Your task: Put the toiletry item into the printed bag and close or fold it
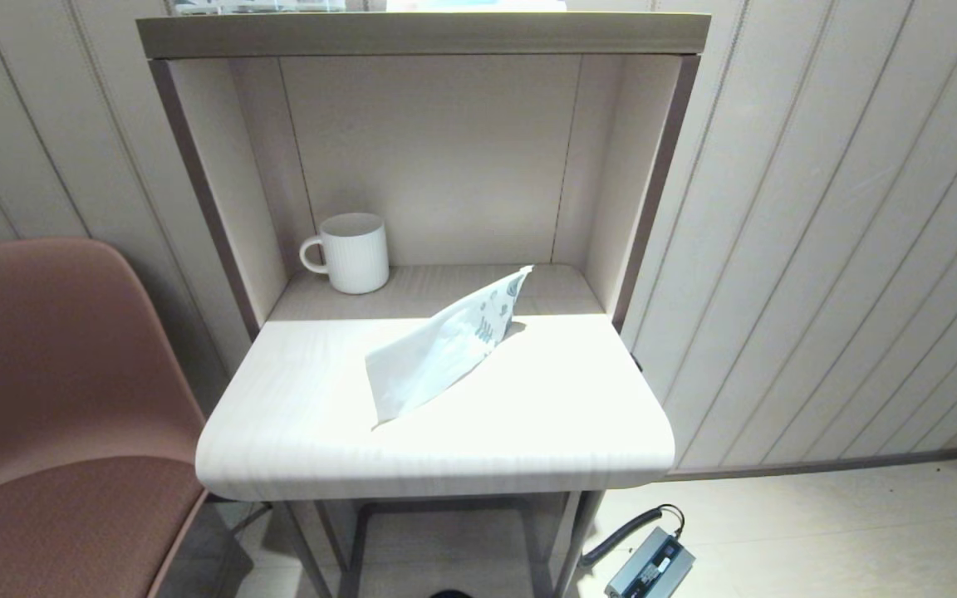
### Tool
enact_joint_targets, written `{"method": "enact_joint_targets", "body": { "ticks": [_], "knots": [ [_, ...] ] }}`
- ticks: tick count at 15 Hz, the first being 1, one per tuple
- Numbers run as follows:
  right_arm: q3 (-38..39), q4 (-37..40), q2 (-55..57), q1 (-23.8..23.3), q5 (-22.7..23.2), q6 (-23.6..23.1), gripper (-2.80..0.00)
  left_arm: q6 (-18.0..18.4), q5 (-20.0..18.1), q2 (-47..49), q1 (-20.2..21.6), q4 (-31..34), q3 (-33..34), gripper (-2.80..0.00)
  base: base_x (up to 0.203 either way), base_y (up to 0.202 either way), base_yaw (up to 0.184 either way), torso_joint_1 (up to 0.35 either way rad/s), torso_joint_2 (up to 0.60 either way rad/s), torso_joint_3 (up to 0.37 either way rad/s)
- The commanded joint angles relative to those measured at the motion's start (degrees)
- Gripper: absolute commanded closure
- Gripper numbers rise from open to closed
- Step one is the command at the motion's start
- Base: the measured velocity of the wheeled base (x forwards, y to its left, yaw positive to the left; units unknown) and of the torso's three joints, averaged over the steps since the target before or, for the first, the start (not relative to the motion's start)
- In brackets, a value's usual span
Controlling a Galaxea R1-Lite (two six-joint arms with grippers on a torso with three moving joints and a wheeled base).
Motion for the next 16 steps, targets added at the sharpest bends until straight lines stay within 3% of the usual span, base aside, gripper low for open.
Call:
{"method": "enact_joint_targets", "body": {
  "ticks": [1,2,5,7,9,13,15,16],
  "knots": [
    [0.05,0.26,0.07,0.01,0.02,0.01,0.0,2.83,-1.29,0.01,-0.03,-0.54,0.36,0.0,0.0,0.0,0.0,0.0,0.0,0.0],
    [0.05,0.26,0.07,0.01,0.02,0.06,0.0,2.58,-1.52,0.01,-0.05,-0.58,0.36,0.0,0.0,0.0,0.0,0.0,0.0,0.0],
    [0.05,0.26,0.07,0.01,0.02,0.1,0.0,-3.84,1.2,0.1,-0.13,-0.51,0.36,0.0,0.0,0.0,0.0,0.0,0.0,0.0],
    [0.05,0.26,0.07,0.01,-0.07,0.3,0.0,-4.04,1.21,0.1,-0.13,-0.6,0.36,0.0,0.0,0.0,0.0,0.0,0.0,0.0],
    [0.05,0.26,0.07,0.01,-0.07,0.45,0.0,-7.35,1.63,0.1,-0.13,-0.77,0.36,0.0,0.0,0.0,0.0,0.0,0.0,0.0],
    [0.05,0.26,0.07,0.01,-0.07,0.45,0.0,-6.95,1.76,0.1,-0.05,-0.58,0.36,0.0,0.0,0.0,0.0,0.0,0.0,0.0],
    [0.05,0.26,0.07,0.01,-0.07,0.45,0.0,-0.95,0.77,0.1,-0.09,-0.2,0.36,0.0,0.0,0.0,0.0,0.0,0.0,0.0],
    [0.05,0.26,0.07,0.01,-0.12,0.45,0.0,-0.5,0.4,0.1,-0.05,-0.24,0.36,0.0,0.0,0.0,0.0,0.0,0.0,0.0]
  ]
}}
